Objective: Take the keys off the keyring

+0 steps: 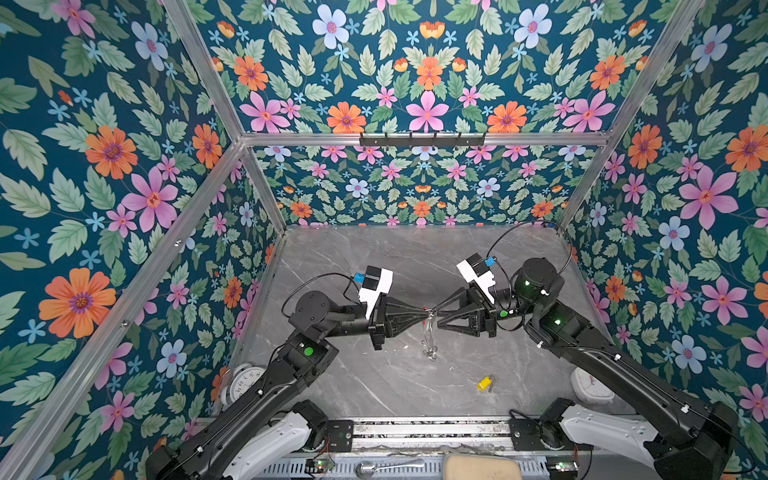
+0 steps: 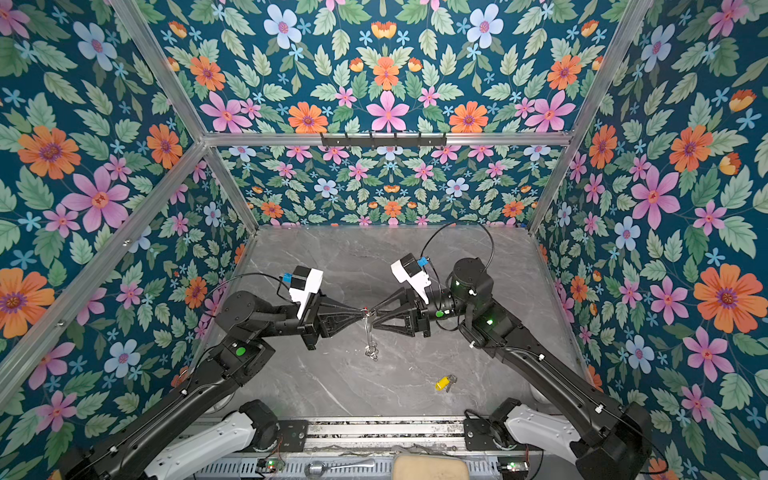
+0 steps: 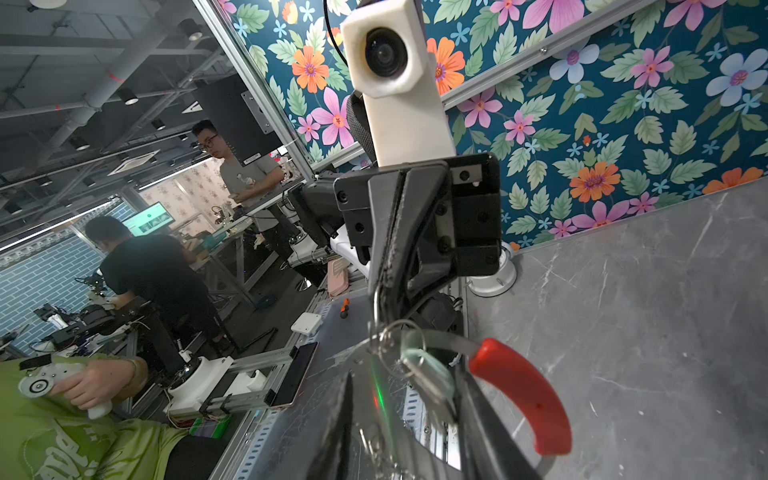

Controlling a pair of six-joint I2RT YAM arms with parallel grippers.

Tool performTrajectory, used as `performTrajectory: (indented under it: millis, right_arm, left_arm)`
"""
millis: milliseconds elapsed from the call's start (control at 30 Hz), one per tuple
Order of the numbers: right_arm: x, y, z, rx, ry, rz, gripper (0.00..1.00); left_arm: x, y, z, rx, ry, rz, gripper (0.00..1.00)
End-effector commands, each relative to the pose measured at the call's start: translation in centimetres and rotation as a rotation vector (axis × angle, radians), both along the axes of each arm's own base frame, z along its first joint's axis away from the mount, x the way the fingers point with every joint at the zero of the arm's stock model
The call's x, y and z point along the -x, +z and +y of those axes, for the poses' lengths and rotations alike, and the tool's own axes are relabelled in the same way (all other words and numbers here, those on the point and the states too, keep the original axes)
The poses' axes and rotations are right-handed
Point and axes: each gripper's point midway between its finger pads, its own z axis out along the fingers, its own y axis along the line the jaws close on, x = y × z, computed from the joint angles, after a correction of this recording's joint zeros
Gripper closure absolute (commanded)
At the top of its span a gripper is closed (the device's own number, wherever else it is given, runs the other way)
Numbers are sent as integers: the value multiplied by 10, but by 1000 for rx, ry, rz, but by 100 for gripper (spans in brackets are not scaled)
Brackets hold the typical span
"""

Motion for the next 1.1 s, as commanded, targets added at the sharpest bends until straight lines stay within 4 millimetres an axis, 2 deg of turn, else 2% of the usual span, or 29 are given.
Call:
performTrajectory:
  millis: [0, 233, 267, 467, 600, 833, 1033, 1067]
  right_arm:
    - [-2, 3, 2, -15, -20, -34, 69]
    - [-5, 2, 4, -7, -39, -31, 99]
    - [-5, 1, 4, -5, -41, -31, 100]
    - [-8, -1, 4, 7, -70, -28, 100]
    - [-12, -13, 9, 48, -90, -2, 100]
    - [-20, -32, 21, 101, -115, 49, 100]
    - [-23, -25, 12, 117, -195, 11, 100]
    - [-22, -24, 9, 126, -212, -5, 92]
  left_arm:
    - [0, 10, 3, 40, 16, -28, 100]
    - [-1, 13, 4, 58, 29, -26, 100]
    - [-2, 13, 5, 63, 34, -26, 100]
    - [-3, 18, 10, 123, 57, -30, 100]
    - [-2, 23, 15, 174, 72, -45, 100]
    - [-4, 21, 13, 217, 56, -44, 100]
    - [-5, 13, 11, 180, 66, -43, 100]
    - [-6, 12, 11, 172, 69, -42, 100]
